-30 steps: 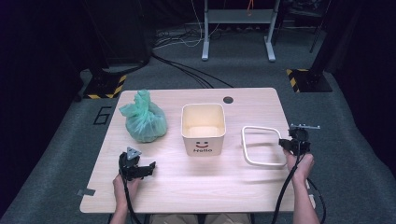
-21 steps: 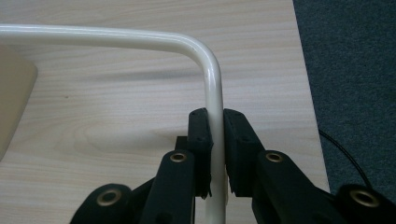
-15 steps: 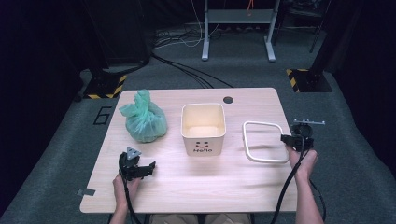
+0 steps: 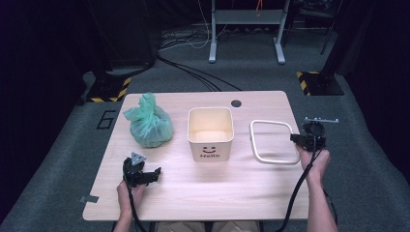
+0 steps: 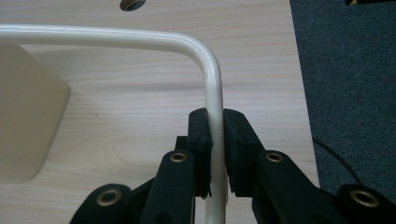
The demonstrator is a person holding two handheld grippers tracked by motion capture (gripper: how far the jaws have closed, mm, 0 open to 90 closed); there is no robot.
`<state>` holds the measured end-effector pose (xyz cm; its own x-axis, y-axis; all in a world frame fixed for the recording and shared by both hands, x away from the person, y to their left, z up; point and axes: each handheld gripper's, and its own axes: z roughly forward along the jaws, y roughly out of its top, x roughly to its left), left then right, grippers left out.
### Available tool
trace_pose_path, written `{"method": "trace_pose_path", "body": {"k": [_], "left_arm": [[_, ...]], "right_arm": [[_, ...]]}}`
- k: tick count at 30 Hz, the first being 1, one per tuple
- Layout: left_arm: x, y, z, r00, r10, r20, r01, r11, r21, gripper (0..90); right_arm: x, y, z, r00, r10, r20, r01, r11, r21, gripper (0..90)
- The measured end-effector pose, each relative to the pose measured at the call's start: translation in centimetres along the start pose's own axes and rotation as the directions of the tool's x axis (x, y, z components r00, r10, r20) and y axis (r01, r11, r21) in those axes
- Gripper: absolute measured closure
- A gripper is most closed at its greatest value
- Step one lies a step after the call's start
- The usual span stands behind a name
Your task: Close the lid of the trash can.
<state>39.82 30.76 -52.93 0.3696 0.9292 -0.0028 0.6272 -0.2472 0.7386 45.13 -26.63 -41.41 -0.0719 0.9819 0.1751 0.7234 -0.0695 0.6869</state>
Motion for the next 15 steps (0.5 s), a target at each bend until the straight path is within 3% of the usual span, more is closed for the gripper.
{"method": "trace_pose_path", "body": {"k": [15], "left_arm": [[0.0, 0.0, 0.0, 1.0000, 0.002, 0.004, -0.002, 1.0000, -0.002, 14.7]], "right_arm": [[1.3, 1.6, -0.8, 0.9996, -0.022, -0.017, 0.022, 1.000, -0.011, 81.7]]}}
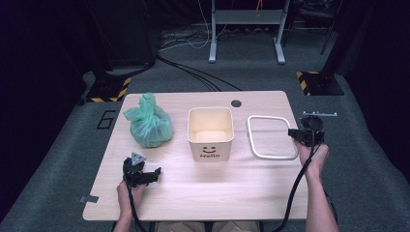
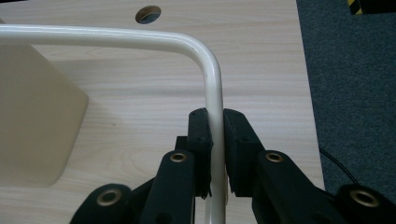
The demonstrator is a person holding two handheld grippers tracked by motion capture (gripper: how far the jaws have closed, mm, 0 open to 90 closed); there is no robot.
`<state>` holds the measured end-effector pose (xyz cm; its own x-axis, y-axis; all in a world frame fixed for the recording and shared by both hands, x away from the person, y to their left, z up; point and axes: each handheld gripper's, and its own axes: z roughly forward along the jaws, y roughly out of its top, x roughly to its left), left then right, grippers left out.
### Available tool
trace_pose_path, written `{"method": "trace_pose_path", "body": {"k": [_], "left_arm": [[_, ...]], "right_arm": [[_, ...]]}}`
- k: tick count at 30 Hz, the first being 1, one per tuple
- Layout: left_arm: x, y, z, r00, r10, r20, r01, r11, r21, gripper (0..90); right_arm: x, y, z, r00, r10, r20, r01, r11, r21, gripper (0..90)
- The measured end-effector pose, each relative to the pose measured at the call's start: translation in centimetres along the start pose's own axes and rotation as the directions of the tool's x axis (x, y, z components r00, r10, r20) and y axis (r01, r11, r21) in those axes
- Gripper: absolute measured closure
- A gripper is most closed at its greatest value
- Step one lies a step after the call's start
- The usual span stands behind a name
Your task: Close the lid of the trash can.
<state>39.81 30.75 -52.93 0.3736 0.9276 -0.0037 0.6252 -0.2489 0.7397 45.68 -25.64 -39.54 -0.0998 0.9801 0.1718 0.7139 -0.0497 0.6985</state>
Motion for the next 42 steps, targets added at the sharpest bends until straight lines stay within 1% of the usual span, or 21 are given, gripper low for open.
{"method": "trace_pose_path", "body": {"k": [14, 21, 24, 31, 32, 42], "left_arm": [[0.0, 0.0, 0.0, 1.0000, -0.001, -0.001, 0.001, 1.0000, 0.000, 14.7], [0.0, 0.0, 0.0, 1.0000, -0.002, -0.002, 0.002, 1.0000, 0.000, 14.7], [0.0, 0.0, 0.0, 1.0000, -0.002, -0.002, 0.002, 1.0000, 0.000, 14.7], [0.0, 0.0, 0.0, 1.0000, -0.001, -0.002, 0.001, 1.0000, 0.000, 14.7], [0.0, 0.0, 0.0, 1.0000, -0.007, -0.002, 0.007, 1.0000, -0.004, 14.7], [0.0, 0.0, 0.0, 1.0000, 0.001, -0.003, -0.001, 1.0000, -0.001, 14.7]], "right_arm": [[1.0, 1.3, -0.8, 0.9999, 0.002, -0.016, -0.003, 1.000, -0.026, 81.7], [1.6, 1.8, -1.0, 0.9997, -0.009, -0.024, 0.008, 1.000, -0.029, 81.7], [1.9, 2.0, -1.0, 0.9993, -0.013, -0.035, 0.012, 0.999, -0.030, 81.7], [2.7, 2.5, -1.1, 0.9989, -0.029, -0.037, 0.028, 0.999, -0.029, 81.7], [2.8, 2.6, -1.1, 0.9987, -0.032, -0.038, 0.031, 0.999, -0.030, 81.7], [4.2, 3.5, -1.0, 0.9974, -0.054, -0.047, 0.053, 0.998, -0.028, 81.7]]}}
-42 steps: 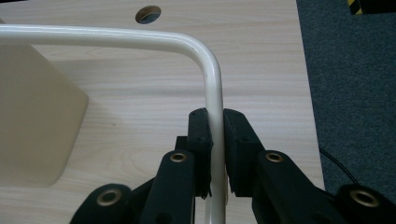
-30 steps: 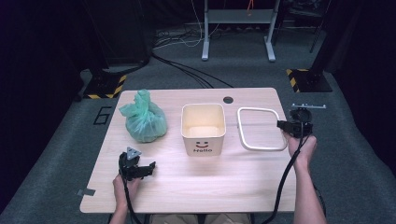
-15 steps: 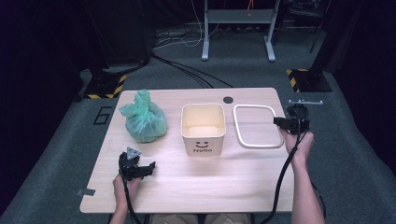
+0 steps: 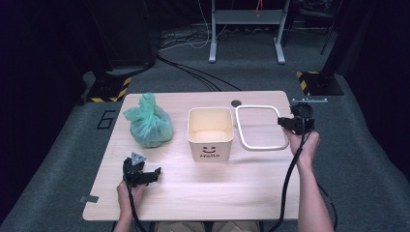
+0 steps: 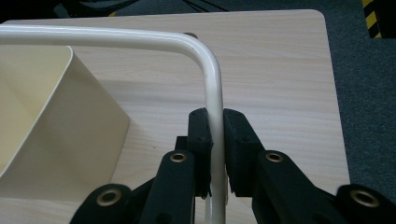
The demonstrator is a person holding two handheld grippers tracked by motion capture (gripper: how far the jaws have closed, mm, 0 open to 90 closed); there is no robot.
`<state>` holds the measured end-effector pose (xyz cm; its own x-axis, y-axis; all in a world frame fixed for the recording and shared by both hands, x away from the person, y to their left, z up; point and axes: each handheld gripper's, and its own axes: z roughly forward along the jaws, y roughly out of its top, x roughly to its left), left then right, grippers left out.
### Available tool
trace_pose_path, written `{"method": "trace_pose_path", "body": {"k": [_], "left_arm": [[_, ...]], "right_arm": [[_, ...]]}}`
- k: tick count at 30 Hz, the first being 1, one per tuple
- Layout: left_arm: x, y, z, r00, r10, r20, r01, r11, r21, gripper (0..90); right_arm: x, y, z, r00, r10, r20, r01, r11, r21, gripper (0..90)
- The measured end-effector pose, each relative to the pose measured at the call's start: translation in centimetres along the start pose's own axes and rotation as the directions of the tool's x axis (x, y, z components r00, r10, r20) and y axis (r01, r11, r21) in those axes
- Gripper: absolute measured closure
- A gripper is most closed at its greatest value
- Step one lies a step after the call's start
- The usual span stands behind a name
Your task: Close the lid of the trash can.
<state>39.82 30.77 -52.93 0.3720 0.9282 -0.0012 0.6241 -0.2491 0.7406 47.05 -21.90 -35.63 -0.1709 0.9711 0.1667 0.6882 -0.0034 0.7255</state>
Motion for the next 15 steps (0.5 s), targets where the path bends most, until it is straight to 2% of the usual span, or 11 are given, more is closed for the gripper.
{"method": "trace_pose_path", "body": {"k": [5, 8, 15], "left_arm": [[0.0, 0.0, 0.0, 1.0000, -0.002, 0.000, 0.002, 1.0000, 0.000, 14.7], [0.0, 0.0, 0.0, 1.0000, -0.002, 0.000, 0.002, 1.0000, -0.001, 14.8], [0.0, 0.0, 0.0, 1.0000, 0.001, -0.001, -0.001, 1.0000, 0.001, 14.8]], "right_arm": [[0.6, 0.5, 0.1, 1.0000, -0.004, -0.001, 0.004, 1.000, 0.000, 81.7], [0.8, 0.7, 0.2, 0.9997, 0.002, -0.023, -0.002, 1.000, -0.002, 81.7], [1.7, 1.2, 0.4, 0.9996, -0.011, -0.024, 0.011, 1.000, -0.002, 81.7]]}}
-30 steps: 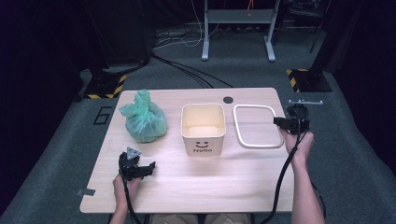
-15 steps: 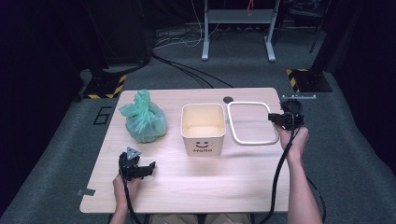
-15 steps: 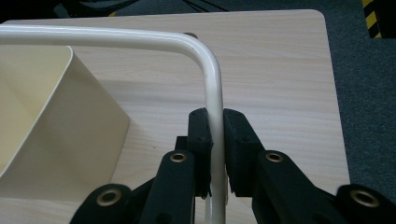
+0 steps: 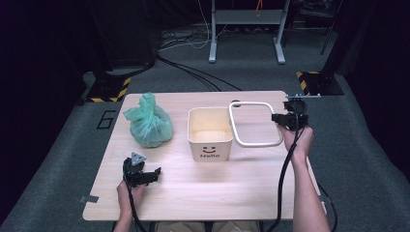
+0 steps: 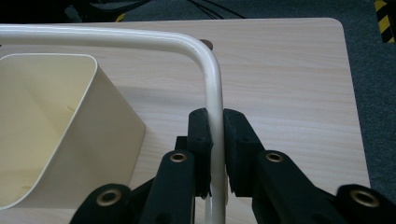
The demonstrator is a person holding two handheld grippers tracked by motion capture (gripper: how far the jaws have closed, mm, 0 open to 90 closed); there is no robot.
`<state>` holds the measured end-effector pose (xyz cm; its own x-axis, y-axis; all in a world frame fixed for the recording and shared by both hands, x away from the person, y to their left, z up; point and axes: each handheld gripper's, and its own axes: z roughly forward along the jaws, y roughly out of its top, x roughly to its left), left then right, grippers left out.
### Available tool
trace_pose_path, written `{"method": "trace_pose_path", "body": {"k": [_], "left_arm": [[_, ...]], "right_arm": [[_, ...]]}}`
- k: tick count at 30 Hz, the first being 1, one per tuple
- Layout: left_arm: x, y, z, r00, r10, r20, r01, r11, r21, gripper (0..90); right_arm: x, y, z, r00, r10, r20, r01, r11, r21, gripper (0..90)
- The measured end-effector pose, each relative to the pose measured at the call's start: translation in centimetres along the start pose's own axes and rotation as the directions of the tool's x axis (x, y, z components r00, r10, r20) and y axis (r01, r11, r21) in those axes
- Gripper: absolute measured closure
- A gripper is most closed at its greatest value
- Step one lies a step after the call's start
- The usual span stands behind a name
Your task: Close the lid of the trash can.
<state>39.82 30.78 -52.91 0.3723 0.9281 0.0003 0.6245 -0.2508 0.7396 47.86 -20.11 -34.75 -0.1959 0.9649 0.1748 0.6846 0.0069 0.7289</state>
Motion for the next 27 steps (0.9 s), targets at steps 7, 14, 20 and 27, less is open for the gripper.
{"method": "trace_pose_path", "body": {"k": [7, 14, 20, 27], "left_arm": [[0.0, 0.0, 0.0, 1.0000, -0.001, 0.002, 0.001, 1.0000, -0.004, 14.8], [-0.1, 0.0, 0.0, 1.0000, 0.003, -0.002, -0.003, 1.0000, -0.005, 14.8], [-0.1, 0.0, 0.0, 1.0000, 0.007, -0.002, -0.007, 1.0000, -0.005, 14.8], [-0.1, 0.0, 0.0, 0.9999, 0.011, -0.006, -0.011, 0.9999, -0.006, 14.9]], "right_arm": [[1.0, 0.5, 0.4, 0.9999, -0.013, -0.009, 0.013, 1.000, 0.011, 81.7], [1.7, 0.9, 0.9, 0.9996, -0.018, -0.023, 0.018, 1.000, 0.016, 81.6], [2.4, 1.3, 1.1, 0.9991, -0.031, -0.031, 0.031, 0.999, 0.017, 81.6], [3.3, 1.6, 1.5, 0.9984, -0.047, -0.031, 0.048, 0.999, 0.014, 81.6]]}}
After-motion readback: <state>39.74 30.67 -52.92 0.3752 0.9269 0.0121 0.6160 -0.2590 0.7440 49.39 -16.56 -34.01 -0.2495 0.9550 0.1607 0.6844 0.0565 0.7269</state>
